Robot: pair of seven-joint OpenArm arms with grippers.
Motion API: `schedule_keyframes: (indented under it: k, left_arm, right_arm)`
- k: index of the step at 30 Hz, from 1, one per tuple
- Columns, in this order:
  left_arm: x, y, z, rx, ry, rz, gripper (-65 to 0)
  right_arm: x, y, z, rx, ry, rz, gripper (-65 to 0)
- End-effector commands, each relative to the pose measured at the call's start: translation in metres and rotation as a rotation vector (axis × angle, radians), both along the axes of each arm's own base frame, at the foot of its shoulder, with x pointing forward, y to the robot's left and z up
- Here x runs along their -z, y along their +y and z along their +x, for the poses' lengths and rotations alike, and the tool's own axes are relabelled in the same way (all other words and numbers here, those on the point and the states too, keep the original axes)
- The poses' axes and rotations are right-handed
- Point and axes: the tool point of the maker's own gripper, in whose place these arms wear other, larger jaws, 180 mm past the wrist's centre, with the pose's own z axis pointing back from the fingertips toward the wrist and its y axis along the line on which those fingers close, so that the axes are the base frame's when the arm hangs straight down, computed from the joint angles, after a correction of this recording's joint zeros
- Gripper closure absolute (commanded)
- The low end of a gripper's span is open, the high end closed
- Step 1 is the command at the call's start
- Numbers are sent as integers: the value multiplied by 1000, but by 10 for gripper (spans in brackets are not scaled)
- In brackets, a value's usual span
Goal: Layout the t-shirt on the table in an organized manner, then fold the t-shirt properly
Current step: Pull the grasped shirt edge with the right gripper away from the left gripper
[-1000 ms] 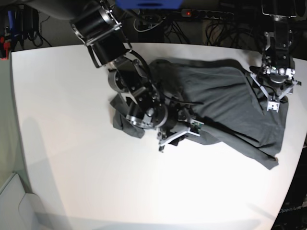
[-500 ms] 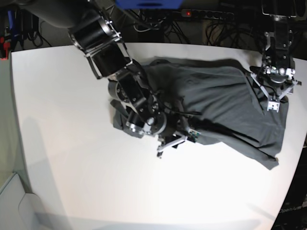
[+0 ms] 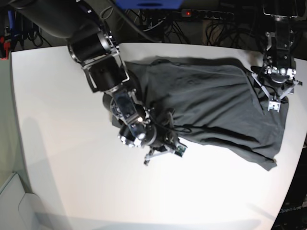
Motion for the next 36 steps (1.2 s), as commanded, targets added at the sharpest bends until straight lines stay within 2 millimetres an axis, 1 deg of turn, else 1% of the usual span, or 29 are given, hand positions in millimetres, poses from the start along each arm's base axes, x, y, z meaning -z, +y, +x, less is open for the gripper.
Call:
schedule_keyframes:
  k: [1, 4, 6, 7, 9, 10, 11, 12, 13, 14, 15, 16, 18, 19, 21, 23, 24, 28, 30, 31, 33, 36]
  left_arm:
    - [1, 9, -10, -9, 41, 29, -378]
    - [2, 16, -20, -2, 66, 49, -378]
    - [1, 18, -20, -1, 67, 55, -377]
    - [1, 20, -20, -4, 66, 57, -377]
    - [-1, 21, -19, -6, 60, 58, -377]
    - [-2, 20, -19, -5, 57, 59, -377]
    - [-2, 20, -19, -5, 57, 59, -377]
    - [-2, 20, -19, -5, 57, 59, -377]
    - [-2, 20, -19, -3, 58, 58, -377]
    - [-2, 19, -17, 1, 55, 57, -377]
    - [-1, 17, -16, 1, 54, 54, -377]
    - [-1, 16, -16, 1, 53, 51, -377]
    - [-1, 15, -15, 0, 51, 50, -377]
    - [-1, 15, -15, 0, 51, 50, -377]
    - [-2, 15, -14, 1, 48, 50, -377]
    - [-2, 15, -14, 1, 48, 50, -377]
    - [-2, 15, -14, 1, 48, 50, -377]
    - [-2, 15, -14, 1, 48, 48, -377]
    - [-2, 15, -15, -1, 48, 47, -377]
    - [-2, 15, -15, -1, 48, 47, -377]
    - [-2, 15, -15, -1, 48, 47, -377]
    - [-1, 15, -15, -1, 49, 47, -377]
  right_arm:
    - [-44, 4, 29, 22, -103, 62, -16]
    - [-79, -12, 54, 86, -168, 112, -18]
    - [-96, -20, 65, 112, -199, 115, -19]
    - [-100, -21, 65, 107, -199, 99, -19]
    - [-107, -21, 58, 75, -199, 60, -19]
    - [-102, -25, 51, 89, -193, 43, -19]
    - [-104, -26, 45, 94, -203, 30, -20]
    - [-102, -20, 35, 75, -210, 15, -24]
    - [-102, -10, 23, 39, -223, -8, -39]
    - [-97, 3, 8, -3, -225, -34, -64]
    - [-91, 14, -7, -42, -223, -56, -103]
    - [-87, 21, -18, -66, -222, -72, -140]
    - [-79, 32, -38, -105, -213, -88, -241]
    - [-73, 36, -45, -119, -201, -91, -290]
    - [-65, 38, -50, -129, -179, -96, -377]
    - [-52, 36, -52, -130, -145, -111, -430]
    - [-46, 34, -51, -131, -129, -119, -444]
    - [-29, 40, -53, -154, -76, -85, -446]
    - [-26, 35, -47, -130, -48, -53, -431]
    - [-23, 32, -44, -113, -27, -35, -419]
    - [-26, 31, -38, -96, -9, 6, -384]
    - [-28, 33, -32, -89, 14, 36, -314]
